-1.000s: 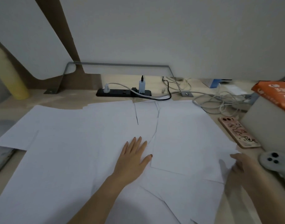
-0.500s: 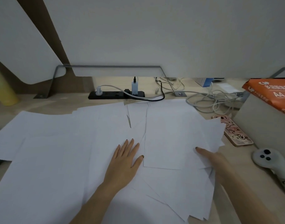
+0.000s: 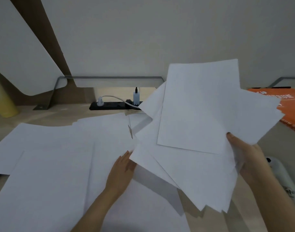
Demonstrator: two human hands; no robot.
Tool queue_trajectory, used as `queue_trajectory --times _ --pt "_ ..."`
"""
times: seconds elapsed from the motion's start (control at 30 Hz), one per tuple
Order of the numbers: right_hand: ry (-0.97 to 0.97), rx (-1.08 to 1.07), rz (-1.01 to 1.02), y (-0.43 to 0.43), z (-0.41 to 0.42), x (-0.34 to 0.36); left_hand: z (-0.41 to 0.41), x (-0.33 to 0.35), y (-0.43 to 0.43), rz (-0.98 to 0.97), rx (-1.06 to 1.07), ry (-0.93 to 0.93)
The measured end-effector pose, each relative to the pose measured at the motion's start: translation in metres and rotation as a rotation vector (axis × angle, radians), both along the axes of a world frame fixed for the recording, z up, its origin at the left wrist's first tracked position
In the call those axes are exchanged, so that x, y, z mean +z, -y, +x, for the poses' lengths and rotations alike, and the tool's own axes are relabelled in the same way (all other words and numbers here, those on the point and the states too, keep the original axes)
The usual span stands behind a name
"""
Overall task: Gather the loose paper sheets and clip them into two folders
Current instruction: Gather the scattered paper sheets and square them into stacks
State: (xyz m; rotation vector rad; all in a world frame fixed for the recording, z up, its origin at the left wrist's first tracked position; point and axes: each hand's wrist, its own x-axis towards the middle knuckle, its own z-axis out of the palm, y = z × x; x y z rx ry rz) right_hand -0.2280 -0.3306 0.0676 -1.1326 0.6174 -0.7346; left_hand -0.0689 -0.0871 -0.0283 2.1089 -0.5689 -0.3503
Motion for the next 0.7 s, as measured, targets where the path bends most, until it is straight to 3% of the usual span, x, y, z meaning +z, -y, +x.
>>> queue_trajectory --times 0.1,0.2,0.27,0.4,0.5,0.6,0.7 --pt "0.006 0.117 0.049 0.0 -0.004 0.003 -0.002 0.05 -0.005 -0.405 0.137 -0.45" --pt "-0.007 0.226 0.039 -0.007 -0.003 0.003 0.016 0.081 -0.018 -0.65 0.037 -0.679" --pt "0.006 0.276 0.013 -0.016 0.002 0.003 0.023 0.097 -0.027 -0.751 0.041 -0.688" --pt "0.036 0.349 0.026 -0.029 0.014 0.002 0.024 0.119 -0.035 -0.747 -0.01 -0.537" --pt "0.01 0.367 0.061 -0.036 0.025 -0.005 0.019 0.112 -0.037 -0.787 0.022 -0.571" --pt "-0.092 0.335 0.106 -0.045 0.033 -0.021 0.012 0.098 -0.035 -0.778 0.099 -0.698" --pt "-0.248 0.341 0.141 -0.052 0.032 -0.038 0.012 0.073 -0.034 -0.656 0.198 -0.669"
